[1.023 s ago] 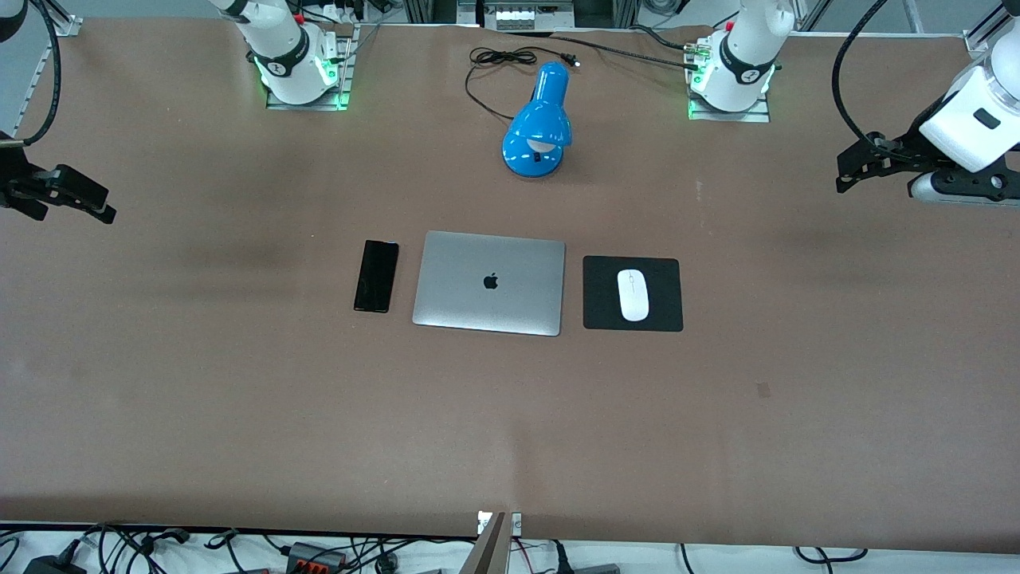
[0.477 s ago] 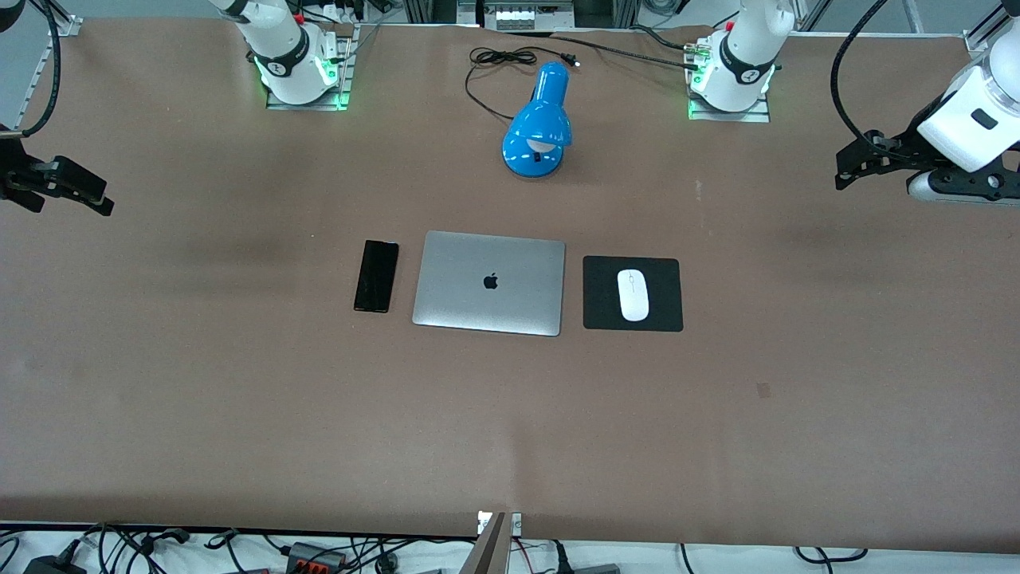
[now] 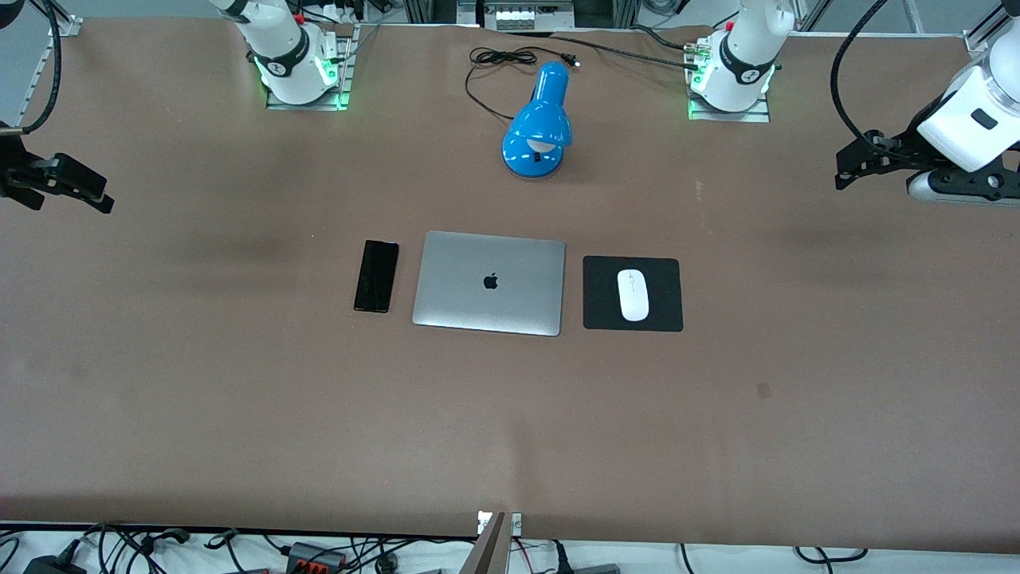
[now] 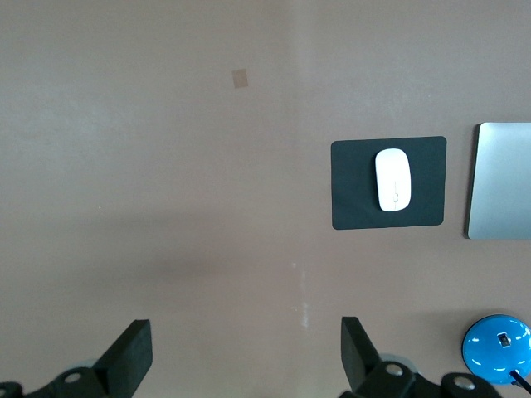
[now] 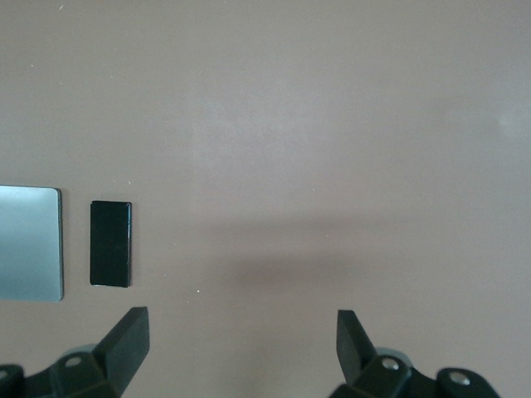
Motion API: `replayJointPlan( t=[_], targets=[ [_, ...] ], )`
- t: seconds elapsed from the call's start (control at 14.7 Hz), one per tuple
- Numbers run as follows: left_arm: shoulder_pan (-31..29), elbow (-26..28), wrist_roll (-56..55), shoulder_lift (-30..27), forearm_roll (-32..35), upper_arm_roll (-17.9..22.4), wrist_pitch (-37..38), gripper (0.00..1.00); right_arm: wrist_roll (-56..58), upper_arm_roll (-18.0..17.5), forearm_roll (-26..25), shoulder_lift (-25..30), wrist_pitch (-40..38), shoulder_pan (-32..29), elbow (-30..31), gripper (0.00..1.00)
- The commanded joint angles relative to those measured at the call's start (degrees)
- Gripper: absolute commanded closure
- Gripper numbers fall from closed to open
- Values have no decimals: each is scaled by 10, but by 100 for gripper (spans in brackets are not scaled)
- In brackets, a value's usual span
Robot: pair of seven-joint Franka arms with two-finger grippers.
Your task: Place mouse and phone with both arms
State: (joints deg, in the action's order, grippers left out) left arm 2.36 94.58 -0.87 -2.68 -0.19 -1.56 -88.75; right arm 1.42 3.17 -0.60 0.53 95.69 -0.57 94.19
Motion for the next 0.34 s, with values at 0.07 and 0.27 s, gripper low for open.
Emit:
replayJointPlan(
  t=[0.07, 0.27],
  targets=[
    [4, -15, 9, 5, 5, 2, 14, 0, 2, -3, -5, 17, -6, 1, 17, 0],
    [4, -15, 8, 5, 5, 2, 16, 0, 7, -2, -5, 17, -7, 1, 17, 0]
  ],
)
